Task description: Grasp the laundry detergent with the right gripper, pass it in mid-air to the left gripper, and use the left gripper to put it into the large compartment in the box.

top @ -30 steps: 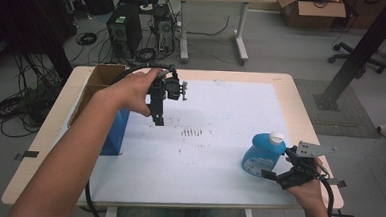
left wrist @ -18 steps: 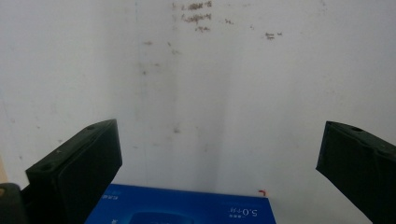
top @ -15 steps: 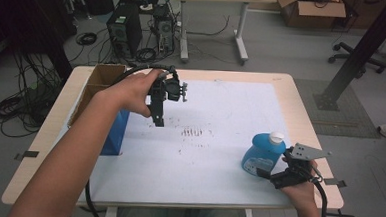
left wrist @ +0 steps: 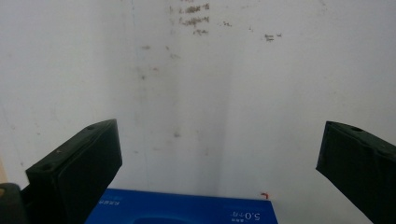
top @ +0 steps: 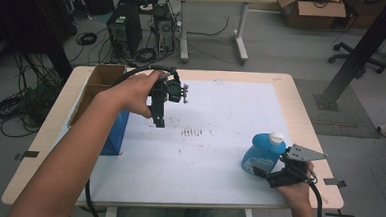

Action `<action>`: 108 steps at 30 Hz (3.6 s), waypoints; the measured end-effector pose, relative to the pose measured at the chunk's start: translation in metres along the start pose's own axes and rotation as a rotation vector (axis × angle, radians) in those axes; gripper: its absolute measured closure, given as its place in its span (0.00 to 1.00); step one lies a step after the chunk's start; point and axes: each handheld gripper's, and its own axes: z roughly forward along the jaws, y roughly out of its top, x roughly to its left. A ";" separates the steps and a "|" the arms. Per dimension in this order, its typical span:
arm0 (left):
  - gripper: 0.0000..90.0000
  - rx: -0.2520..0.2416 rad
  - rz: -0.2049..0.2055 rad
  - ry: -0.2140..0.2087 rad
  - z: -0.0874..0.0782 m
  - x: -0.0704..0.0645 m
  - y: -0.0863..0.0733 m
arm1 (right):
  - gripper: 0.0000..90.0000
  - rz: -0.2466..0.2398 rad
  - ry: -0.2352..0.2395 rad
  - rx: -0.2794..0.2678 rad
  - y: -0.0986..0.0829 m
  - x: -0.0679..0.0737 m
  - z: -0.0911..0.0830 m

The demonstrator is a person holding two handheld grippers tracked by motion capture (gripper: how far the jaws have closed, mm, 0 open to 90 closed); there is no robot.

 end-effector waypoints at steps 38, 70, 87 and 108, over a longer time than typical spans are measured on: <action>0.00 -0.014 0.005 0.010 -0.003 -0.005 0.000 | 0.14 -0.064 -0.044 -0.023 -0.001 0.005 0.005; 0.00 -0.019 0.003 0.016 -0.004 -0.006 -0.002 | 0.39 -0.088 -0.023 -0.018 -0.001 0.005 0.009; 0.00 -0.017 0.007 0.015 -0.004 -0.007 0.001 | 0.48 -0.115 -0.034 -0.019 -0.001 0.007 0.007; 0.00 -0.018 0.011 0.013 -0.007 -0.009 0.006 | 0.48 -0.131 0.020 -0.040 0.030 0.013 0.001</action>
